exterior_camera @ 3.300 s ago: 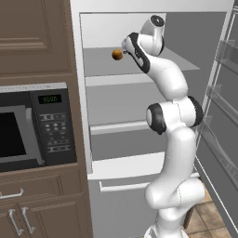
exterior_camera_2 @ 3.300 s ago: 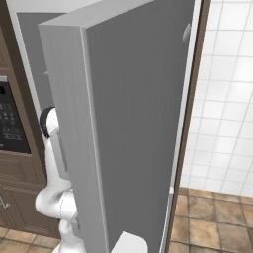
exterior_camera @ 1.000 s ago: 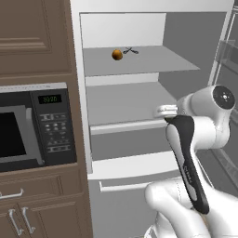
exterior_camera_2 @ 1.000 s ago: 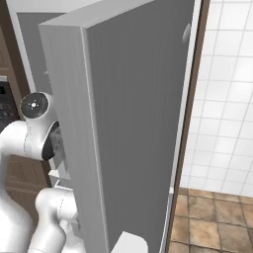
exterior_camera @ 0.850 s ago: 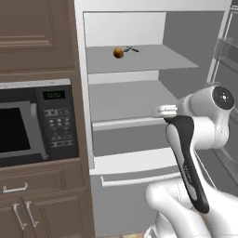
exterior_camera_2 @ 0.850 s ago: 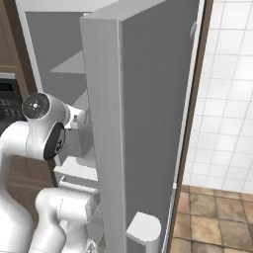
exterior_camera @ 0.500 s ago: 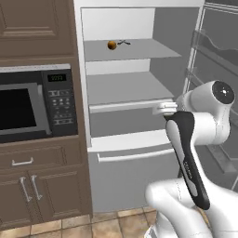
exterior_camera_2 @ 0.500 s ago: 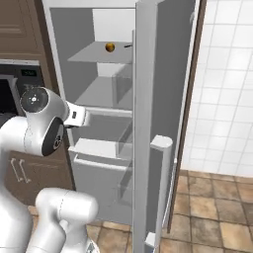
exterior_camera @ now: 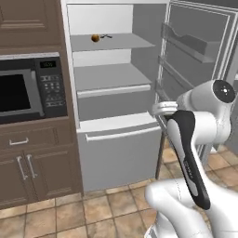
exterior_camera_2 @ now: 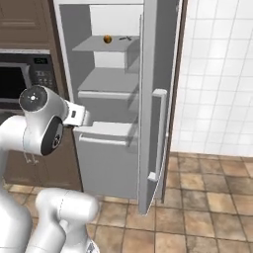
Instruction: Pick the kiwi and mango from the fridge and place them on the plate next to the blender to make a fruit smoothie.
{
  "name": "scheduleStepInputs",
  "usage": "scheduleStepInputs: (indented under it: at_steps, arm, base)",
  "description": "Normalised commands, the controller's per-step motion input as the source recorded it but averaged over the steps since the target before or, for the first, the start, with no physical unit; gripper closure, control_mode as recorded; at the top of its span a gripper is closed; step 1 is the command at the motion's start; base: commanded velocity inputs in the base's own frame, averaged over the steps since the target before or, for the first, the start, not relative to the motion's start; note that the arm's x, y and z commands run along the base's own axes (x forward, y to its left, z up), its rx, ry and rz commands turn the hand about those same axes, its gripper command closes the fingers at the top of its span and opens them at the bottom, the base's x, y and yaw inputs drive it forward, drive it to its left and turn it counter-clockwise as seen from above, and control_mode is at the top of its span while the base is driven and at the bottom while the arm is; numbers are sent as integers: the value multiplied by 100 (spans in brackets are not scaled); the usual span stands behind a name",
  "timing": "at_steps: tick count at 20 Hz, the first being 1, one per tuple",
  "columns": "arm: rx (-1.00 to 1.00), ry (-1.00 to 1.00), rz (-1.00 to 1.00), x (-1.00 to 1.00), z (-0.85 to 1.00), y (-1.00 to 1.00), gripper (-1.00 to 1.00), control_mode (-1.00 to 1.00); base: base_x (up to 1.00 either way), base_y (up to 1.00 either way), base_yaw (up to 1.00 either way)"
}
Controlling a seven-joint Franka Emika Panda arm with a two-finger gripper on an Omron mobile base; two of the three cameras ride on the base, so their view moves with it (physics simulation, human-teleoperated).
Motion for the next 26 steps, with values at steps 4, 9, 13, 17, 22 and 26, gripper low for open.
scheduleStepInputs:
  at_steps: [4,9,13,17,22,26]
  arm:
    - [0,0,0,0,0,0,100,100]
    - [0,0,0,0,0,0,100,100]
    - [0,0,0,0,0,0,100,100]
    - [0,0,0,0,0,0,100,100]
    - [0,0,0,0,0,0,100,100]
    - [0,0,0,0,0,0,100,100]
  base:
    - [-56,22,57]
    - [-16,33,99]
    - [29,56,79]
    - [100,47,33]
    - [100,-19,7]
    - [100,-84,14]
